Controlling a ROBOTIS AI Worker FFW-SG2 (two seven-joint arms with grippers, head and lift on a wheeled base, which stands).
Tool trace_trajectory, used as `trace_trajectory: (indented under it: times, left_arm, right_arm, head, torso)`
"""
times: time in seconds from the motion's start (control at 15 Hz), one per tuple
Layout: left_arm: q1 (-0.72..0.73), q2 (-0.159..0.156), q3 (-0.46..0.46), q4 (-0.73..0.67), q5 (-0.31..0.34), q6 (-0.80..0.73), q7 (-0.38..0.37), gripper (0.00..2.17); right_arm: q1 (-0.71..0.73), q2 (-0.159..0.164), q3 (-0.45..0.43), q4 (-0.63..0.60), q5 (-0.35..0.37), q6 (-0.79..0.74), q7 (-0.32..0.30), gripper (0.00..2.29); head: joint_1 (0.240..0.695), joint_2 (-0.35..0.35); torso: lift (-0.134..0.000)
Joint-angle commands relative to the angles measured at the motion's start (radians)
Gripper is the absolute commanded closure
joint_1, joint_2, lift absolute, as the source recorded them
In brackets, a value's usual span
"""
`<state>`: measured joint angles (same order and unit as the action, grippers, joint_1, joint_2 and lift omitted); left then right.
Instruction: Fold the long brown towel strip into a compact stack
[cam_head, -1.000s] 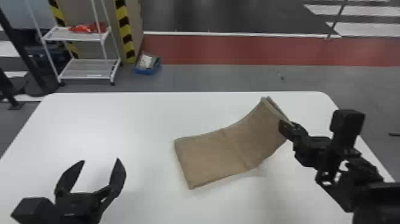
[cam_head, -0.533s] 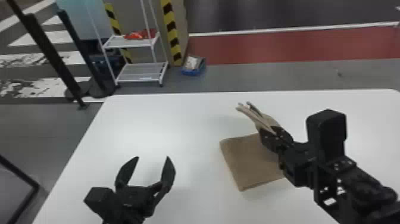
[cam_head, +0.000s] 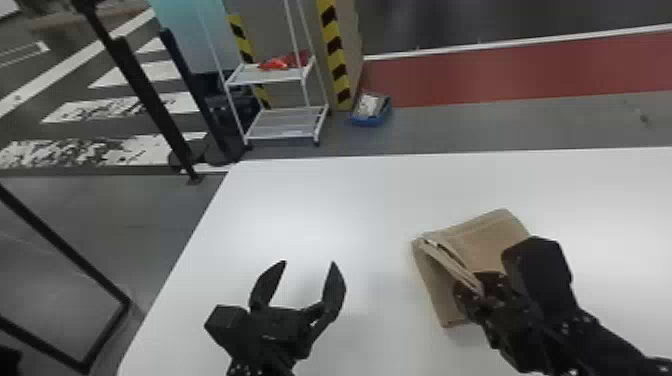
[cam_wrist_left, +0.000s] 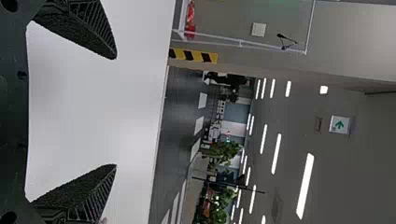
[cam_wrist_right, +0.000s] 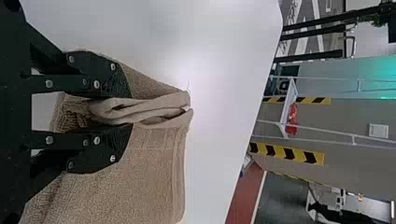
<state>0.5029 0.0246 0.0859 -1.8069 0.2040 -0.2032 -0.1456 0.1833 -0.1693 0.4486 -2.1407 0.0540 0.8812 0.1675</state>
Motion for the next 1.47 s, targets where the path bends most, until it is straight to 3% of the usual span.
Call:
trace_trajectory:
  times: [0.0, 0.13, 0.2, 0.27, 0.4, 0.53, 0.67, 0.93, 1.2, 1.4]
  left_arm:
    - [-0.001, 0.001, -0.001, 0.003, 0.0, 0.0, 0.0, 0.04]
    - [-0.001, 0.005, -0.001, 0.004, 0.002, -0.003, 0.0, 0.04]
    - [-0.001, 0.006, -0.001, 0.006, 0.002, -0.003, 0.0, 0.04]
    - [-0.001, 0.006, -0.001, 0.008, 0.002, -0.003, 0.0, 0.04]
    - [-0.001, 0.009, -0.001, 0.011, 0.002, -0.003, 0.0, 0.04]
    - [-0.004, 0.009, -0.001, 0.011, 0.002, -0.003, 0.0, 0.04]
    - [-0.006, 0.009, -0.001, 0.014, 0.003, -0.003, 0.0, 0.04]
    - [-0.015, 0.009, -0.005, 0.029, 0.003, -0.003, 0.0, 0.04]
    - [-0.024, 0.014, -0.008, 0.044, 0.006, -0.006, -0.002, 0.04]
    - [-0.03, 0.014, -0.015, 0.049, 0.006, -0.006, -0.002, 0.04]
  right_arm:
    - [0.012, -0.006, -0.005, 0.013, -0.056, -0.127, 0.004, 0.02]
    - [0.015, -0.009, -0.019, 0.047, -0.135, -0.36, 0.004, 0.07]
    - [0.004, -0.002, -0.025, 0.073, -0.148, -0.412, 0.004, 0.12]
    - [-0.022, 0.002, -0.025, 0.099, -0.146, -0.397, 0.004, 0.32]
    - [-0.091, 0.002, 0.005, 0.165, -0.148, -0.32, 0.058, 1.08]
    - [-0.146, 0.002, 0.074, 0.229, -0.138, -0.277, 0.061, 1.69]
    - [-0.177, 0.005, 0.142, 0.277, -0.134, -0.25, 0.061, 1.72]
    - [-0.174, 0.024, 0.165, 0.288, -0.118, -0.087, 0.058, 1.72]
    - [-0.122, 0.022, 0.102, 0.222, -0.086, 0.069, 0.037, 1.72]
    - [-0.064, 0.017, 0.032, 0.145, -0.066, 0.088, 0.023, 1.72]
  head:
    - [0.695, 0.311]
    - [0.695, 0.323]
    - [0.695, 0.338]
    - [0.695, 0.343]
    - [0.695, 0.342]
    - [0.695, 0.35]
    - [0.695, 0.35]
    - [0.695, 0.35]
    - [0.695, 0.35]
    - [0.695, 0.35]
  torso:
    - [-0.121]
    - [-0.121]
    - [-0.121]
    - [-0.121]
    - [-0.121]
    - [-0.121]
    - [-0.121]
    - [-0.121]
    - [-0.121]
    - [-0.121]
